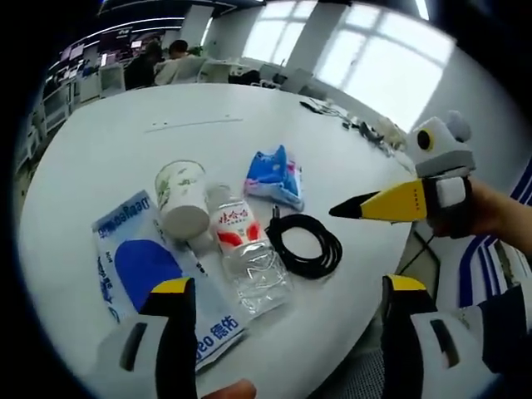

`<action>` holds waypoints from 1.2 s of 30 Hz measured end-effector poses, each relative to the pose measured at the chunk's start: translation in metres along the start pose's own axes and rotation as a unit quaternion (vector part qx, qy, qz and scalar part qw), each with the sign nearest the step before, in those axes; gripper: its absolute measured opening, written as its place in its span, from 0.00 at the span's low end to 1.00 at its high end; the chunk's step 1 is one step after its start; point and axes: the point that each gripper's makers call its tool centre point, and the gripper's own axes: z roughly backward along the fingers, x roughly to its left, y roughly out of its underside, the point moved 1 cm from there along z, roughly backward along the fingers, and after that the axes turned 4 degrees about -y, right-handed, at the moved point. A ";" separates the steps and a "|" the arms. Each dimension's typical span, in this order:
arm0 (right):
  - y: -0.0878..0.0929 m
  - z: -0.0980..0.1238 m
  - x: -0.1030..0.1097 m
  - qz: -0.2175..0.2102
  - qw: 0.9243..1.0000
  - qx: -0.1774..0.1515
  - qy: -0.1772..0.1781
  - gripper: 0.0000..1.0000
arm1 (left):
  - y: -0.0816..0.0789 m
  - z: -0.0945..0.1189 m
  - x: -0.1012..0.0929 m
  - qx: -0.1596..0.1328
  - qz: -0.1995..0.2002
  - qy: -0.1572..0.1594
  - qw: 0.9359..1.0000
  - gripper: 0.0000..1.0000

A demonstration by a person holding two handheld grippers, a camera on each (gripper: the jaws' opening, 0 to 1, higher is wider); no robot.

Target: Arrange the tabletop items into an orderly group along one side of the table until the central work area is clear of visible clutter.

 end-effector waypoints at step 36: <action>-0.004 -0.029 -0.007 -0.035 0.999 0.013 -0.008 0.48 | -0.004 -0.024 0.005 -0.003 0.060 0.009 0.998 0.88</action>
